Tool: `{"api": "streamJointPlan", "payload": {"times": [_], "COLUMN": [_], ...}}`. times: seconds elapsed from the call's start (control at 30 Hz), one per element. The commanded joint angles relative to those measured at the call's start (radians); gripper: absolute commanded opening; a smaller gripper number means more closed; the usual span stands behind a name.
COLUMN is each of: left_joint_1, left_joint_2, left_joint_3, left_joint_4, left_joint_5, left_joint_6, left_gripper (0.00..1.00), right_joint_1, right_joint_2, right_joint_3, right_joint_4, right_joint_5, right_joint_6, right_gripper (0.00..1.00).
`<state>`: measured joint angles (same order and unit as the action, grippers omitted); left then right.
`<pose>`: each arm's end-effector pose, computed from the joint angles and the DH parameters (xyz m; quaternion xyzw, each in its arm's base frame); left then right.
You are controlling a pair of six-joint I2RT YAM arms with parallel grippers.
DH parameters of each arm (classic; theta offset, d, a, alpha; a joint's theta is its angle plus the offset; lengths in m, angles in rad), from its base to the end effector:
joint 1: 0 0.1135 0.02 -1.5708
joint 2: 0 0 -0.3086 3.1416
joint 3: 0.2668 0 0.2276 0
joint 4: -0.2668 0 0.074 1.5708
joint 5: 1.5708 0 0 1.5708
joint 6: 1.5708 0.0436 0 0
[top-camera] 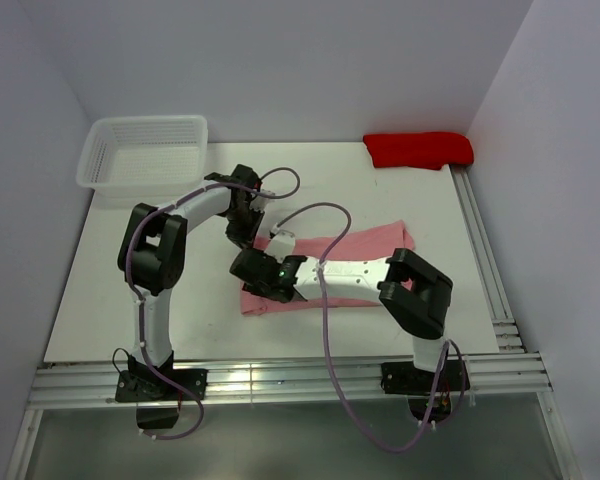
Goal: Roll the t-shirts
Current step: Roll the tshirt
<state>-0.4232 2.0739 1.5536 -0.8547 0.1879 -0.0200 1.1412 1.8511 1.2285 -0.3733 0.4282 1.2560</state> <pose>0.3722 -0.1766 0.2122 0.2074 0.9689 -0.1125 0.0744 0.1750 0.3384 0.2354 0.1139 0.9321 0.1840 0.2906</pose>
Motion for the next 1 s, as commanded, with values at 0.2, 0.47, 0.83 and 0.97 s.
{"api": "streamJointPlan", "payload": {"times": [0.2, 0.47, 0.83, 0.97], "left_joint_1": [-0.008, -0.014, -0.014, -0.012], "left_joint_2": [-0.005, -0.003, 0.011, 0.023], "left_joint_3": [0.053, 0.068, 0.108, 0.138], "left_joint_4": [-0.044, -0.053, -0.076, -0.089], "left_joint_5": [-0.030, -0.028, -0.010, 0.024], "left_joint_6": [-0.006, -0.011, -0.011, -0.014], "left_gripper": [0.00, 0.02, 0.17, 0.26], "right_joint_1": [-0.003, 0.000, 0.009, 0.008], "right_joint_2": [0.190, 0.330, 0.356, 0.307], "right_joint_3": [0.290, 0.471, 0.445, 0.364], "right_joint_4": [-0.165, -0.272, -0.331, -0.247], "right_joint_5": [0.147, 0.228, 0.142, 0.091], "right_joint_6": [-0.156, -0.190, -0.147, -0.139], "right_gripper": [0.49, 0.51, 0.45, 0.33]}}
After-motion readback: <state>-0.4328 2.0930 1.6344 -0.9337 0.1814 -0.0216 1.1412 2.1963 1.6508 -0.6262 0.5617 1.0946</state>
